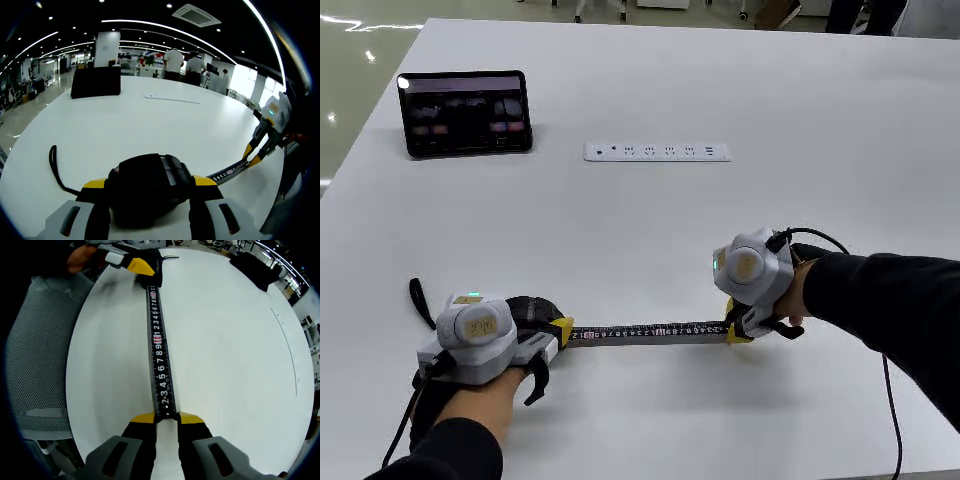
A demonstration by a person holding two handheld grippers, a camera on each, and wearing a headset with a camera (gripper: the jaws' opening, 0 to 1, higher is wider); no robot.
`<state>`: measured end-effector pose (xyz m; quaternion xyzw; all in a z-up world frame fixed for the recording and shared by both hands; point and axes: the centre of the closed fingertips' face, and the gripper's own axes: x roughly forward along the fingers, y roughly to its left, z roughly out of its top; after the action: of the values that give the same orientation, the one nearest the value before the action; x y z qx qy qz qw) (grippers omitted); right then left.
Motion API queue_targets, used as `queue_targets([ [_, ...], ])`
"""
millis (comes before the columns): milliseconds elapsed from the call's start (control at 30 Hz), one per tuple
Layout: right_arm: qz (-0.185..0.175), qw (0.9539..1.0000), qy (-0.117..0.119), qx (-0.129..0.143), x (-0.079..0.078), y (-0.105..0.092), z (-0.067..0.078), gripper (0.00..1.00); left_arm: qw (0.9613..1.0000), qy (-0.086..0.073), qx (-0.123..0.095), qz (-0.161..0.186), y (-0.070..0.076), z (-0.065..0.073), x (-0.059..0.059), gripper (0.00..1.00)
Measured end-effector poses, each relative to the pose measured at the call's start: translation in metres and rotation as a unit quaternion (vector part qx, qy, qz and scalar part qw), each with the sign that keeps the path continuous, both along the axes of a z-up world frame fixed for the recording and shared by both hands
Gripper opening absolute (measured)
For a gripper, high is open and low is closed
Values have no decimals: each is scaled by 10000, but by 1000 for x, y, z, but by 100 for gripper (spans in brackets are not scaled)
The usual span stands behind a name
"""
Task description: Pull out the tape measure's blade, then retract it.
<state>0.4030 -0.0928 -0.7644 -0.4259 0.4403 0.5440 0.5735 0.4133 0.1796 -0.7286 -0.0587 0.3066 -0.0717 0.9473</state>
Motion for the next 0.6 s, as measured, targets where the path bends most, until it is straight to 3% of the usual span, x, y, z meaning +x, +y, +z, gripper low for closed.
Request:
queue_targets([
  [400, 11, 9995, -5, 315, 1, 1, 1, 11, 10000, 30, -39, -11, 0, 0, 0, 59],
  [600, -27, 9994, 21, 331, 0, 4, 1, 11, 10000, 37, -52, -15, 0, 0, 0, 60],
])
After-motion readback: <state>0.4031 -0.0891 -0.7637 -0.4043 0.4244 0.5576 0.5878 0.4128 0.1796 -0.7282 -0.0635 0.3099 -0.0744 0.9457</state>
